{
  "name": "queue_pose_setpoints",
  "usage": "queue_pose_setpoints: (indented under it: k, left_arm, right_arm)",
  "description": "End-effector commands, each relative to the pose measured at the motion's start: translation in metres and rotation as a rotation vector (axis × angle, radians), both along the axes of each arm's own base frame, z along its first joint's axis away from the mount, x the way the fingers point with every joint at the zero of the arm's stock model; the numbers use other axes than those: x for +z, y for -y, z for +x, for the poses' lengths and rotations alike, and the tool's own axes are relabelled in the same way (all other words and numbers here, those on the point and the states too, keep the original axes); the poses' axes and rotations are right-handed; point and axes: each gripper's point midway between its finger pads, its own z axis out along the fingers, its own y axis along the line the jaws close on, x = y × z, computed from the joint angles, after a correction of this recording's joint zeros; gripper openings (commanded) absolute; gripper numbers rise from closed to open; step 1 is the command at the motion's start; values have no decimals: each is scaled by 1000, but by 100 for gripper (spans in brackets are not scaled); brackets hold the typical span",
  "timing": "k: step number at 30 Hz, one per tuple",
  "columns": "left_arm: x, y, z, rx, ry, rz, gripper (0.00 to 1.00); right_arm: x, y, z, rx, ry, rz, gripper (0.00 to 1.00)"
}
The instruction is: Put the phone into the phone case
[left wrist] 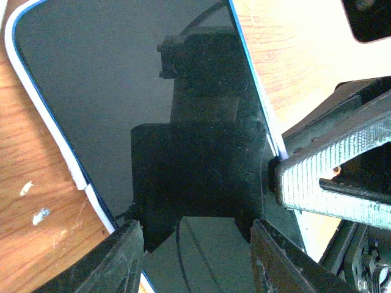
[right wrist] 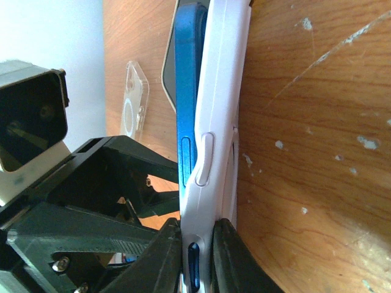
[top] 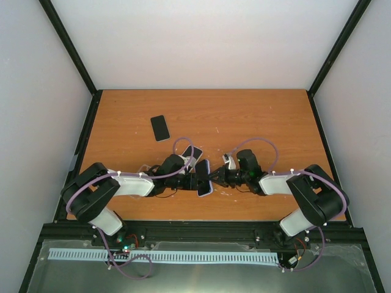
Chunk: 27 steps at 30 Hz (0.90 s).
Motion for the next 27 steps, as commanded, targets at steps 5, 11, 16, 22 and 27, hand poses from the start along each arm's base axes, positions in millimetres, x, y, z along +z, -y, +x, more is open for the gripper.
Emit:
queue_pose_setpoints:
  k: [5, 11, 16, 22, 27]
  left_arm:
    - [5, 4, 3, -9, 34, -4, 49]
    - [1, 4, 2, -8, 20, 2, 48]
    - [0, 5, 2, -4, 12, -3, 48]
    - [8, 0, 3, 32, 0, 3, 48]
    - [41, -3, 1, 60, 13, -53, 55]
  right_arm:
    - [3, -5, -3, 41, 27, -48, 6]
    - [10, -7, -3, 35, 12, -45, 33]
    - [16, -11, -5, 33, -11, -31, 26]
    - [9, 4, 1, -29, 21, -147, 3]
    - [32, 7, 2, -44, 103, -104, 3]
